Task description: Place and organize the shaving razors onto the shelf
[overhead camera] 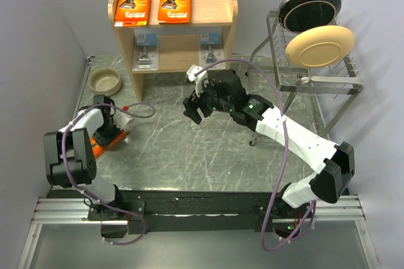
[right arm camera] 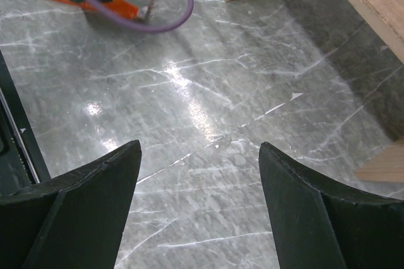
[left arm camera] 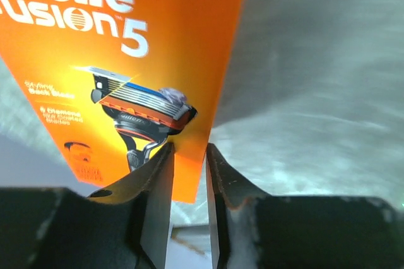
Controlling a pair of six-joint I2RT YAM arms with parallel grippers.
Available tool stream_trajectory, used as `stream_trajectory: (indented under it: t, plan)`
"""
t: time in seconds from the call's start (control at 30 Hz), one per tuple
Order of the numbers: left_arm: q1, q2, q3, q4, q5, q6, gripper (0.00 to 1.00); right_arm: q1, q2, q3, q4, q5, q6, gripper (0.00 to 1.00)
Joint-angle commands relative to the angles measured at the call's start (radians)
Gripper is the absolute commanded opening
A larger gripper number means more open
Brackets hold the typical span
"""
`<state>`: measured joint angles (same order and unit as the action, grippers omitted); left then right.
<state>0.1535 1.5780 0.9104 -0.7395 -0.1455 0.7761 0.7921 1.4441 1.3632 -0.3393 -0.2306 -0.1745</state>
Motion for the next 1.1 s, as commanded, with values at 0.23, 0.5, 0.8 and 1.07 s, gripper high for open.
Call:
stream_trajectory:
  t: [0.23,0.5,0.8,1.07]
  plan:
    - [-0.022,-0.318,-0.002,-0.313,0.533,0.439,0.32,-0.031,0.016,0.03,0.02,-0.091,0.006,0.81]
    - [0.193,-0.407,0.206,-0.172,0.701,-0.128,0.69,-0.027,0.2,0.051,0.197,-0.176,0.315,0.77]
    - [0.195,-0.59,0.197,-0.05,0.698,-0.661,1.0,0.048,0.554,0.209,0.39,-0.294,0.722,0.78]
    - [0.196,-0.605,0.245,-0.135,0.646,-0.909,0.99,0.07,0.863,0.467,0.419,-0.28,0.92,0.84]
